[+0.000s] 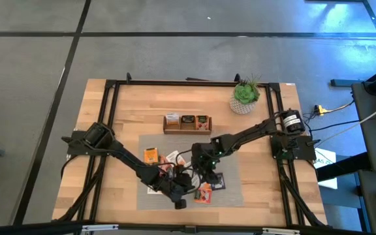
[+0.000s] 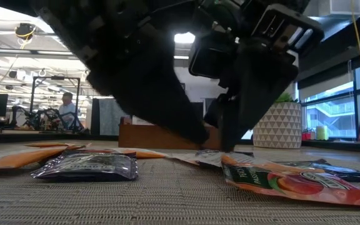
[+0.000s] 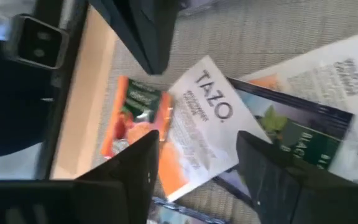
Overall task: Pick & Place Tea
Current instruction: Put the white tea bag into the left section of the wooden organizer
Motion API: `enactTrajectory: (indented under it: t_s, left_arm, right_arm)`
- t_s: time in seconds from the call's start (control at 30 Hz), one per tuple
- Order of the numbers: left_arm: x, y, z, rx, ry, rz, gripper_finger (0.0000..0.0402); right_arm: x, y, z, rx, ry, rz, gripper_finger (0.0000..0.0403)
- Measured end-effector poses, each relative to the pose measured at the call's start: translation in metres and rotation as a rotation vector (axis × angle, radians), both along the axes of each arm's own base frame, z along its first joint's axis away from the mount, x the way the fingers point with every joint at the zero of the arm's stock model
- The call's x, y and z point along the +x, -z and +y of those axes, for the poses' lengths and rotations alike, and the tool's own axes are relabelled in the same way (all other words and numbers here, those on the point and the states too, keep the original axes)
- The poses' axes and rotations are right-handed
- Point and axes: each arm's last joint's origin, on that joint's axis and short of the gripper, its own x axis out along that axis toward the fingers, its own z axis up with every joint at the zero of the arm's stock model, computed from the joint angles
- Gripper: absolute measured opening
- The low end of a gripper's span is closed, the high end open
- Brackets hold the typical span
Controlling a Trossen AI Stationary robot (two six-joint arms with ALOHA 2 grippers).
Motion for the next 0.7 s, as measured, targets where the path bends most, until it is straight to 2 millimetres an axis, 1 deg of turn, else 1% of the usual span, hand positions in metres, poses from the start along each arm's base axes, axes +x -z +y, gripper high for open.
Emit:
enactTrajectory:
  t_s: [0.2, 0.43, 0.5, 0.6, 0.7]
  left_arm:
    - [0.0, 0.001, 0.0, -0.006, 0.008, 0.009, 0.0008]
    - [0.0, 0.015, -0.002, -0.027, 0.009, 0.046, 0.0011]
    - [0.002, 0.021, -0.003, -0.048, -0.017, 0.039, 0.0012]
    - [0.003, 0.021, -0.002, -0.065, -0.066, 0.024, 0.0012]
    - [0.004, 0.019, -0.001, -0.041, -0.098, -0.013, 0.0011]
  right_arm:
    - [-0.001, 0.0, 0.001, -0.011, 0.007, 0.007, 0.0232]
    - [-0.001, -0.001, 0.0, -0.002, 0.027, 0.023, 0.0233]
    - [-0.001, -0.001, 0.0, 0.002, 0.033, 0.028, 0.0233]
    - [-0.002, -0.003, 0.0, 0.009, 0.039, 0.037, 0.0233]
    - [-0.003, -0.005, -0.001, -0.011, 0.044, 0.034, 0.0233]
